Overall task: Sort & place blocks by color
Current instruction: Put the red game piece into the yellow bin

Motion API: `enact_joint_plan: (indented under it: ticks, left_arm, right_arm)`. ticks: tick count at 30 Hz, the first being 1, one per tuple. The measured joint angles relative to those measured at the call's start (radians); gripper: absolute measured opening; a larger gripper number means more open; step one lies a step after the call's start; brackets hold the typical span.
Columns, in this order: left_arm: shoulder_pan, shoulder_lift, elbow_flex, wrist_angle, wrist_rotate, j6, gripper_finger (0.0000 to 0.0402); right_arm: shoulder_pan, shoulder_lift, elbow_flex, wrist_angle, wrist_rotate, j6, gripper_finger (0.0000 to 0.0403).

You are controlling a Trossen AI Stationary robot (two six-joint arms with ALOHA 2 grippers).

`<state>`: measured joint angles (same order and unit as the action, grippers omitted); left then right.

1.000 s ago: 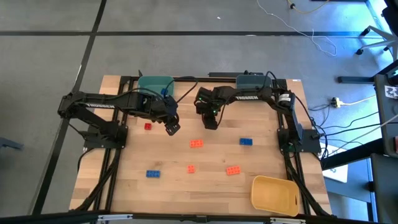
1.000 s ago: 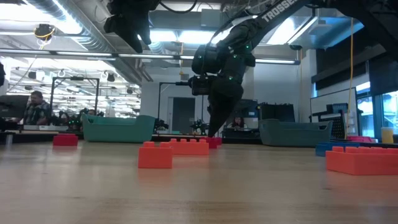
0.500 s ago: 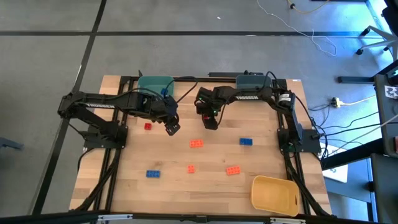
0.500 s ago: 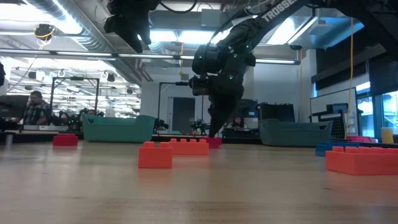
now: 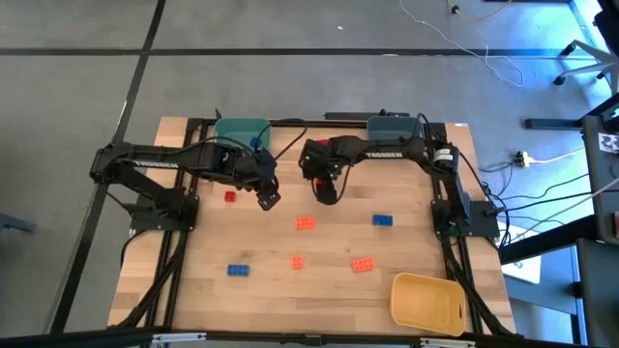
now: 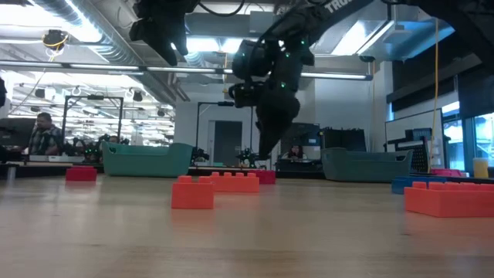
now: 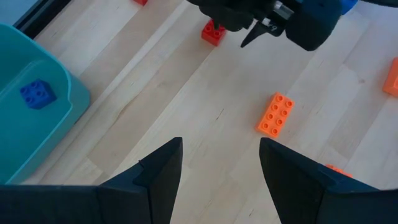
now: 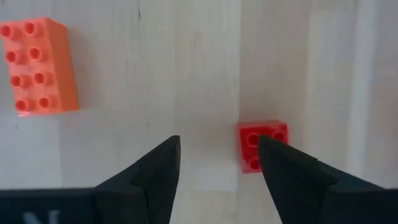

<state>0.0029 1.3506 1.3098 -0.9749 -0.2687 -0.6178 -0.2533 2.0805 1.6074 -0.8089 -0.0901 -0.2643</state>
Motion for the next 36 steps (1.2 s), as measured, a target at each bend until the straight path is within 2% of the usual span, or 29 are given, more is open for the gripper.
enact_joint_plan:
  ticks: [4, 10, 15, 18, 36]
  left_arm:
    - [0.000, 0.000, 0.000, 0.001, 0.000, 0.000, 0.0208]
    - [0.000, 0.000, 0.000, 0.002, 0.000, 0.000, 0.0208]
    - [0.000, 0.000, 0.000, 0.002, 0.000, 0.000, 0.0208]
    - [0.000, 0.000, 0.000, 0.002, 0.000, 0.000, 0.0208]
    - [0.000, 0.000, 0.000, 0.002, 0.000, 0.000, 0.0208]
  right_arm:
    - [0.002, -0.001, -0.003, 0.005, 0.028, -0.004, 0.0214]
    - [-0.029, -0.001, -0.028, 0.005, 0.004, -0.009, 0.0214]
    - [-0.059, -0.001, -0.028, 0.006, -0.126, -0.068, 0.0214]
    - [-0.072, -0.001, -0.028, 0.005, -0.162, -0.075, 0.0214]
    - [-0.080, 0.000, -0.028, 0.006, -0.140, -0.051, 0.0215]
